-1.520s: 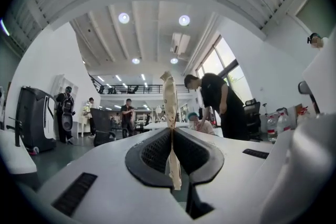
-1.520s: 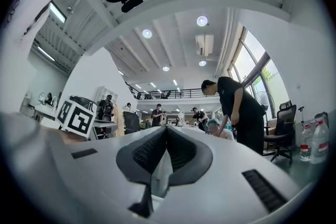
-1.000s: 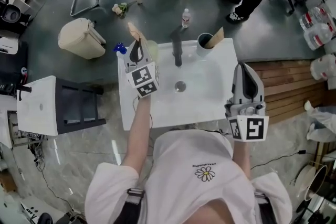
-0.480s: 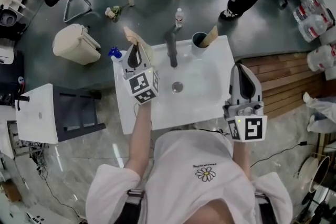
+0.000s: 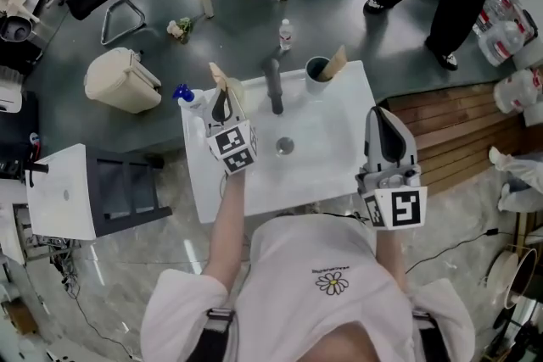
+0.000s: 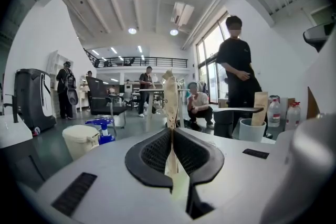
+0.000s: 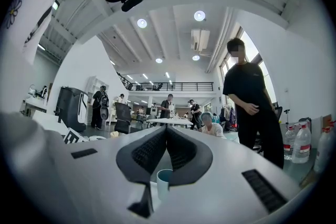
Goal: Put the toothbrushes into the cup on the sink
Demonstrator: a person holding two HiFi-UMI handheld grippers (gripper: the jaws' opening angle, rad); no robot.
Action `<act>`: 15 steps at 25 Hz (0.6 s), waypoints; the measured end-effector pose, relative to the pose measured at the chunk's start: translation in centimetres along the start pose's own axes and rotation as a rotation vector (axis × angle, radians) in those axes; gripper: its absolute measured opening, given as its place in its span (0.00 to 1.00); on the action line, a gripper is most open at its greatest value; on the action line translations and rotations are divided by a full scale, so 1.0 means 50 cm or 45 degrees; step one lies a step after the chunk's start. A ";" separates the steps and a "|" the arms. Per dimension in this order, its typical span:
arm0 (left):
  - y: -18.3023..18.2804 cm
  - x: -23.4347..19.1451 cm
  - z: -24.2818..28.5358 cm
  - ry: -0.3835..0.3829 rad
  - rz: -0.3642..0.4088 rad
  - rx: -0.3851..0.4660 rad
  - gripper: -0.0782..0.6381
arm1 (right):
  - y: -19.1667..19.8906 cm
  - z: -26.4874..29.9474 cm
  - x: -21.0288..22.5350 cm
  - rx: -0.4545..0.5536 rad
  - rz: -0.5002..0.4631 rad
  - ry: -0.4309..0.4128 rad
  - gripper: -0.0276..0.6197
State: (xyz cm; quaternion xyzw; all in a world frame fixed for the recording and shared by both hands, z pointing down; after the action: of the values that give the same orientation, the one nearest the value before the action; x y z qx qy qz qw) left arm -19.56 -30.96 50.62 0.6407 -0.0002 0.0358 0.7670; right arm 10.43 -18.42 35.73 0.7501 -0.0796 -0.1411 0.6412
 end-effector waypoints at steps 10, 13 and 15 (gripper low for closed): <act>-0.007 0.015 0.003 0.054 -0.011 0.003 0.23 | -0.001 -0.005 0.004 -0.003 0.004 -0.005 0.06; -0.051 0.020 -0.013 0.090 -0.034 0.092 0.24 | -0.005 0.003 0.001 0.016 -0.012 -0.029 0.06; -0.093 0.022 -0.026 0.104 -0.032 0.168 0.24 | -0.016 0.015 0.000 0.047 -0.026 -0.047 0.06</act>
State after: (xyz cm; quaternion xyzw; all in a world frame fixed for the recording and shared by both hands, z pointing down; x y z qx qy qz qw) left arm -18.28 -30.44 45.88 0.6879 0.0413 0.0522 0.7227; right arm 10.14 -19.01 34.86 0.7599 -0.0864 -0.1601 0.6241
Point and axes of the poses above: the fingertips, and each gripper's own axes: z forward along the fingers, x to its right, y out of its underside, the point moved 5 cm from there along -z, backward along the fingers, and after that the axes turned 1 degree about y, right-handed, at the moved point
